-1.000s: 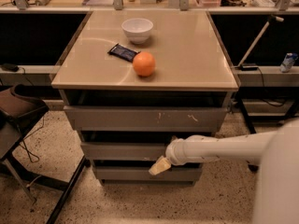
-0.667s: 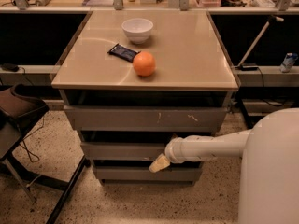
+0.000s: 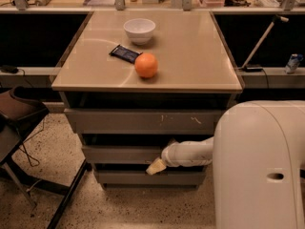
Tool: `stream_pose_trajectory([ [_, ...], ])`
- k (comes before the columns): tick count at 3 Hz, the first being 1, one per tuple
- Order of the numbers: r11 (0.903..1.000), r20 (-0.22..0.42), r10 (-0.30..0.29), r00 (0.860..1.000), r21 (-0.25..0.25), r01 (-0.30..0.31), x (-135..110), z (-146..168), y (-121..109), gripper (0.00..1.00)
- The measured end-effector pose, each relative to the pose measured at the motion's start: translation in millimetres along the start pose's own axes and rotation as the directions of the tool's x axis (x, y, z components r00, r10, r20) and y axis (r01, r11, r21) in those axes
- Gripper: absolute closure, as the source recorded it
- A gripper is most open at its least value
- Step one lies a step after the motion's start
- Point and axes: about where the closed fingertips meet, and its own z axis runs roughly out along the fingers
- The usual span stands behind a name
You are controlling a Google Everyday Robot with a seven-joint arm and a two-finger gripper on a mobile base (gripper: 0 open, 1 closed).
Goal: Open middle drawer
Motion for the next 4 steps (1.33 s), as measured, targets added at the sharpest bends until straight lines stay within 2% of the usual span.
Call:
stream_pose_trajectory([
  [1, 1.0000, 0.000, 0.000, 1.000, 0.000, 0.000, 0, 0, 0, 0.00],
  [2, 0.9996, -0.021, -0.005, 1.000, -0.027, 0.004, 12, 20, 1, 0.00],
  [3, 0.9995, -0.023, -0.004, 1.000, -0.030, 0.003, 10, 19, 0, 0.18],
  [4, 0.9995, -0.023, -0.004, 1.000, -0.030, 0.003, 10, 19, 0, 0.41],
])
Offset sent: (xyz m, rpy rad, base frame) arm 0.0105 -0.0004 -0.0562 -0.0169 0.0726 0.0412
